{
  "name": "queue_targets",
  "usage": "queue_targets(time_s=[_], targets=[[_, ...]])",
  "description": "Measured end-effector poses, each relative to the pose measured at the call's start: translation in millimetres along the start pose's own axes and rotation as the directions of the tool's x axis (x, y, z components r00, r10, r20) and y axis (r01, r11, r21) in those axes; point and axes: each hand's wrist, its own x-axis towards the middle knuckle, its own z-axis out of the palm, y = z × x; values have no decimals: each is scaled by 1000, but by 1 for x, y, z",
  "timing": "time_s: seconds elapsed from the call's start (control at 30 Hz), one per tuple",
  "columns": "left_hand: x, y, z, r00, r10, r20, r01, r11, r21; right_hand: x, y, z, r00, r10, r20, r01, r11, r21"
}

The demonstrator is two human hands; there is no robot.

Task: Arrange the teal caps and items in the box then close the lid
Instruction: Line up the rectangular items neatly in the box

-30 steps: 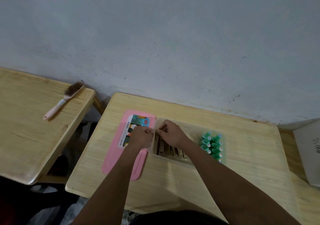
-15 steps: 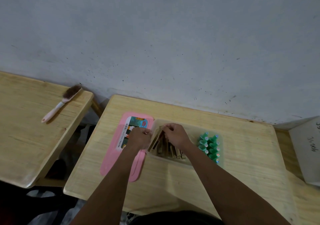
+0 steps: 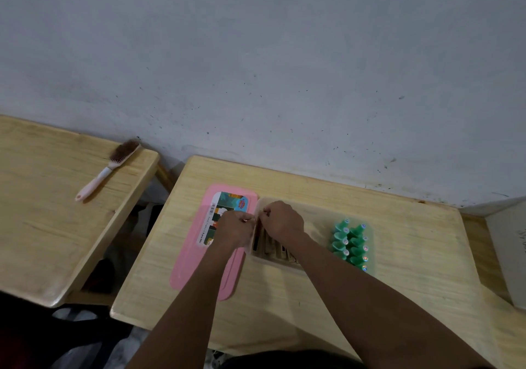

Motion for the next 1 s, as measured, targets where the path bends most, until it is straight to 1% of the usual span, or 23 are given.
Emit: queue_targets(time_s=[0.07,0.1,0.13,0.23,0.4,0.53,0.57,0.63,0.7,0.77,0.83,0.9,1.0], targets=[[-1,2,1,1000,5,-22,-6,999,-32,0,1,-2,1000,-19,3,19,999,-33],[-1,2,1,1000,3,-16,-3,1000,-19,-1,3,-3,999,-35,-9,35,999,-37],[-1,2,1,1000,-3,-10,3,1000,-7,-4,5,-5,999,-45,-29,44,999,-28],[0,0,3,1000,-7,-14,7,999,-50,-14,15,-9,996,-17,-83,19,1000,24],[0,-2,3,1000,-6,-11,5,998,-69,-30,20,2,1000,2,-27,-6,991,-135],[-1,-1,3,1000,-6,-17,5,997,-71,-34,13,5,999,25,-26,-29,981,-193],[-1,-1,3,1000,-6,-20,5,998,-67,-33,12,5,999,36,-16,-38,984,-172],[-1,-1,3,1000,-14,-20,12,998,-70,-33,11,5,997,82,5,-81,994,-72],[0,-1,3,1000,-20,-17,19,997,-76,-33,14,4,988,147,41,-150,985,85],[-1,0,3,1000,-5,-26,3,999,-52,-33,20,3,984,152,95,-171,953,249],[0,-2,3,999,7,-35,-9,999,-48,-37,22,-4,983,122,137,-169,895,414],[0,-2,4,999,18,-27,-19,999,-47,-41,25,-11,978,119,171,-195,809,554],[0,-3,4,999,22,-25,-23,998,-57,-48,30,-15,960,154,234,-271,717,642]])
